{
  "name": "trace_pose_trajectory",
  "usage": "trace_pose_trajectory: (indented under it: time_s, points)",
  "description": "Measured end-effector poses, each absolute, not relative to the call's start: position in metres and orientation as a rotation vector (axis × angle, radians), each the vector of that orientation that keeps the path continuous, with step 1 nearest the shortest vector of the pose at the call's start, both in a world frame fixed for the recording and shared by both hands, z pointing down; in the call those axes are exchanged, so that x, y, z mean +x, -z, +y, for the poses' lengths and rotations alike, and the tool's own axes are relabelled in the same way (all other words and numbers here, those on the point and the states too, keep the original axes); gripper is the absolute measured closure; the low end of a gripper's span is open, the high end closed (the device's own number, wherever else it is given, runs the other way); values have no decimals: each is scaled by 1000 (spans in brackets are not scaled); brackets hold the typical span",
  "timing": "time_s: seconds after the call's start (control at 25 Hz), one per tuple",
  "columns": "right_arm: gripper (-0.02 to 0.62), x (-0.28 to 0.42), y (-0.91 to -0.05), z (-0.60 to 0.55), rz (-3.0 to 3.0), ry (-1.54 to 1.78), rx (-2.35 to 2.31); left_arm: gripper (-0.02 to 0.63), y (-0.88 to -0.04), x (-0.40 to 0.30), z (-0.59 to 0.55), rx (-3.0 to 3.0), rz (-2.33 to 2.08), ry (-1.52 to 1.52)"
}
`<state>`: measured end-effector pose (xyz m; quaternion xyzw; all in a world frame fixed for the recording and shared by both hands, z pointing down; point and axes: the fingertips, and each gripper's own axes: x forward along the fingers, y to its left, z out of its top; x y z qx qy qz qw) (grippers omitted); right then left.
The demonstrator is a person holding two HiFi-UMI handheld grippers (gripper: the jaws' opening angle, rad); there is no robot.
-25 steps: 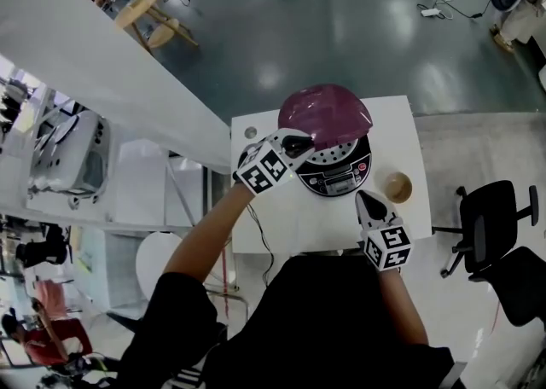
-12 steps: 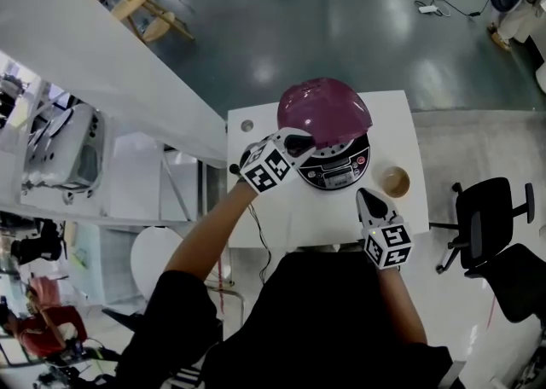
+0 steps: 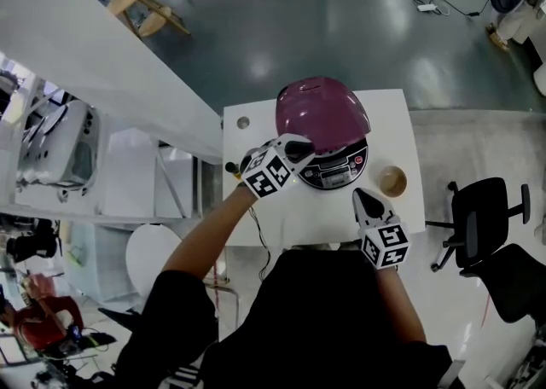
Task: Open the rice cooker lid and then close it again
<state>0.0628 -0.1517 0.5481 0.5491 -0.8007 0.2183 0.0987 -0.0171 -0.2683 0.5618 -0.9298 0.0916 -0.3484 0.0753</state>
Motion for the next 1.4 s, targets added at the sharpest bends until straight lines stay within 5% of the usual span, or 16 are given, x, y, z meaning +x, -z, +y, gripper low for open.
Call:
trace_pose_trajectory:
  time_s: [1.4]
  points:
    - [595, 71, -561, -164, -2316, -688, 1600, 548, -611, -12, -248, -2895, 156, 1108]
